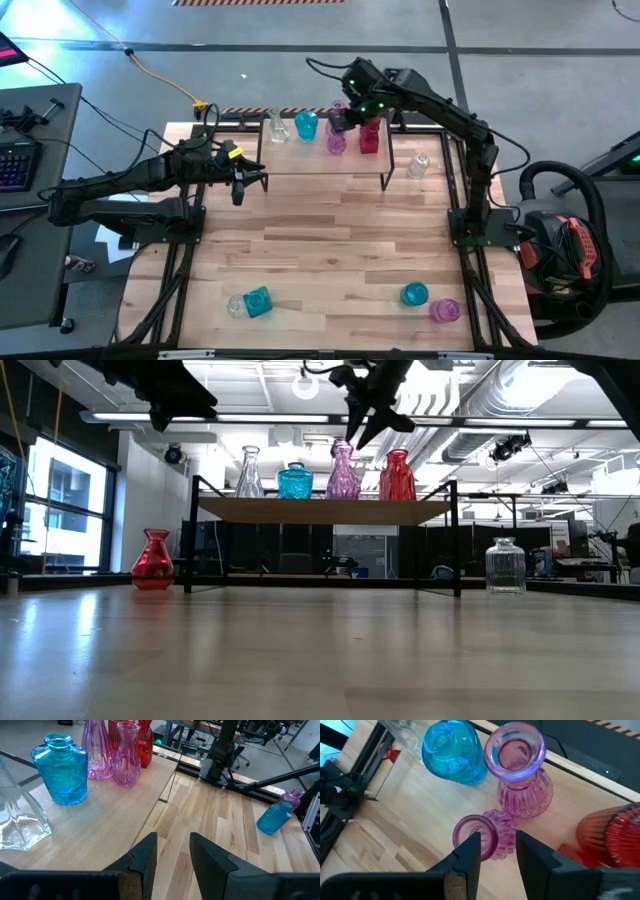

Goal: Sort vases onto shelf
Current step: Put the left blue flower vase on the shelf aligned with the other blue flower vase

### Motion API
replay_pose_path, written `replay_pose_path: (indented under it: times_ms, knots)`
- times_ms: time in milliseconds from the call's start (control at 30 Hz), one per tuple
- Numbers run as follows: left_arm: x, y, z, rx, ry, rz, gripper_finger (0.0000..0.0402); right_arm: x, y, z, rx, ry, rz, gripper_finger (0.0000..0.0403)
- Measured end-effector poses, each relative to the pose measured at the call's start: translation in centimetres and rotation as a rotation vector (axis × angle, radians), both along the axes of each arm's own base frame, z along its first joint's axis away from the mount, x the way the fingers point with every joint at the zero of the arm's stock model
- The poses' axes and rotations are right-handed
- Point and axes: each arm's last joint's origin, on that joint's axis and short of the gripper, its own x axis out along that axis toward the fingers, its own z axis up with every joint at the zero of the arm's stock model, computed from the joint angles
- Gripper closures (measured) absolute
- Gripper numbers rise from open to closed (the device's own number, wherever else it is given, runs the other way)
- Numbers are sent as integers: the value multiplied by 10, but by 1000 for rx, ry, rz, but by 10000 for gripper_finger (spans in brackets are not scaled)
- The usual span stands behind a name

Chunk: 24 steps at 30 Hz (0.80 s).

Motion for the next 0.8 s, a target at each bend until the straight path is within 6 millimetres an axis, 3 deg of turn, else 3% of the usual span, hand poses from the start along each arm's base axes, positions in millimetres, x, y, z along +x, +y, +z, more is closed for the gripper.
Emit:
replay_pose_path:
  times_ms: [267,667,800]
  knots:
    - [0,0,0,0,0,0,296,-15,10,15,-23,8,41,299]
    - [0,0,0,0,0,0,296,-54,60,54,-146,5,219,299]
    - [0,0,0,0,0,0,296,-75,74,53,-168,-32,226,299]
